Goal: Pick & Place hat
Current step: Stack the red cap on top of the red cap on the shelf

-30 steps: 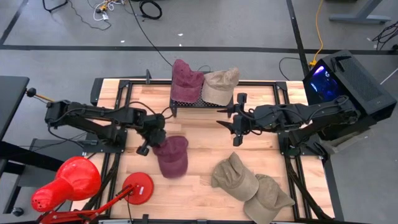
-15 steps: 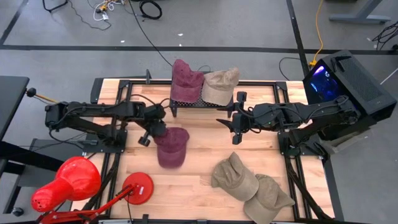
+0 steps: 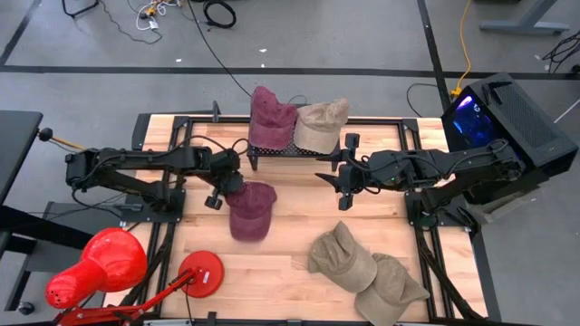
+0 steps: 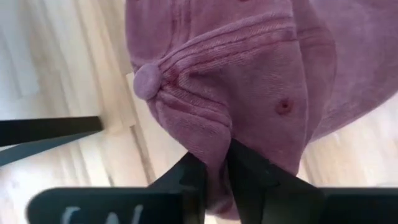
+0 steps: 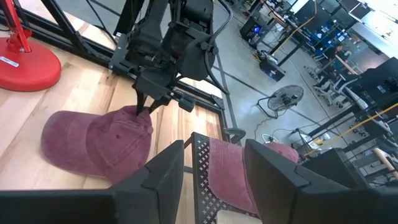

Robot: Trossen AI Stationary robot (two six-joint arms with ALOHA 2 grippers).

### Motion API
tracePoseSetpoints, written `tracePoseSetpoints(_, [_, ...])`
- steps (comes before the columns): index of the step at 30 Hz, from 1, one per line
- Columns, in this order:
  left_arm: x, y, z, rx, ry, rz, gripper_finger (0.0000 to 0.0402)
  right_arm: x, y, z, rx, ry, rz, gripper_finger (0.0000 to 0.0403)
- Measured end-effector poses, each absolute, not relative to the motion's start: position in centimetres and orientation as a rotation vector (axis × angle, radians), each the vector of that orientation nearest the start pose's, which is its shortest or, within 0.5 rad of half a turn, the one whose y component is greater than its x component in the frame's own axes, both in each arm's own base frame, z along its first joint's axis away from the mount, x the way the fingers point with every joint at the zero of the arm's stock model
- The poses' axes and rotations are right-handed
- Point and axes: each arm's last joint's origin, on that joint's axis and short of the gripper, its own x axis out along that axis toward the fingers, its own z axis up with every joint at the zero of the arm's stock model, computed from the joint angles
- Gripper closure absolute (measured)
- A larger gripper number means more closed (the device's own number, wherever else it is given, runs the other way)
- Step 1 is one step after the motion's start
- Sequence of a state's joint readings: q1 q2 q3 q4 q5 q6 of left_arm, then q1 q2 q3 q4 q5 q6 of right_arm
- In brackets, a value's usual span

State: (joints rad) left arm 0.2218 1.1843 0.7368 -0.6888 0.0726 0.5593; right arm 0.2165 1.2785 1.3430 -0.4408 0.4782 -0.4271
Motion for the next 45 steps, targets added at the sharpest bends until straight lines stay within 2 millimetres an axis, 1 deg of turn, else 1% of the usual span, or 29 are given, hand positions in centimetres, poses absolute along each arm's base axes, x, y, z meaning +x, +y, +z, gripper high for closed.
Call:
tracePoseSetpoints(6, [20.4, 4.6, 20.9, 0.378, 1.142, -0.119, 0.0269, 26.8, 4.5, 39.8, -0.549, 0.406, -0.18, 0.0231])
tracePoseSetpoints(12, [20.5, 4.7, 21.0, 0.341, 1.14, -0.059, 0.0197, 26.8, 4.5, 39.8, -0.549, 0.407, -0.18, 0.0231])
tracePoseSetpoints(14, [20.6, 4.7, 21.5, 0.302, 1.131, -0.031, 0.018, 26.8, 4.5, 39.8, -0.549, 0.407, -0.18, 0.0231])
tracePoseSetpoints(17, [21.3, 4.9, 23.1, 0.247, 1.081, 0.011, 0.0164, 26.8, 4.5, 39.8, -0.54, 0.407, -0.181, 0.0231])
tracePoseSetpoints(21, [22.1, 5.0, 25.8, 0.182, 0.991, 0.052, 0.016, 26.8, 4.3, 39.7, -0.448, 0.4, -0.207, 0.0231])
tracePoseSetpoints(24, [22.6, 5.0, 27.6, 0.113, 0.923, 0.076, 0.0166, 26.8, 4.0, 39.5, -0.404, 0.42, -0.225, 0.0231])
tracePoseSetpoints(26, [22.9, 5.0, 28.6, 0.062, 0.885, 0.086, 0.0173, 26.7, 3.8, 39.3, -0.402, 0.441, -0.229, 0.0231])
tracePoseSetpoints(28, [23.0, 4.9, 29.2, 0.001, 0.865, 0.102, 0.018, 26.6, 3.7, 39.1, -0.411, 0.47, -0.227, 0.0231])
tracePoseSetpoints(31, [23.1, 4.5, 29.5, -0.082, 0.846, 0.13, 0.019, 26.4, 3.7, 38.7, -0.405, 0.509, -0.226, 0.0231])
tracePoseSetpoints(38, [23.3, 3.3, 29.5, -0.249, 0.843, 0.17, 0.0206, 26.1, 3.6, 38.1, -0.403, 0.576, -0.223, 0.0231])
tracePoseSetpoints(45, [23.3, 2.1, 29.3, -0.348, 0.863, 0.19, 0.0216, 26.0, 3.6, 38.0, -0.408, 0.589, -0.221, 0.0231])
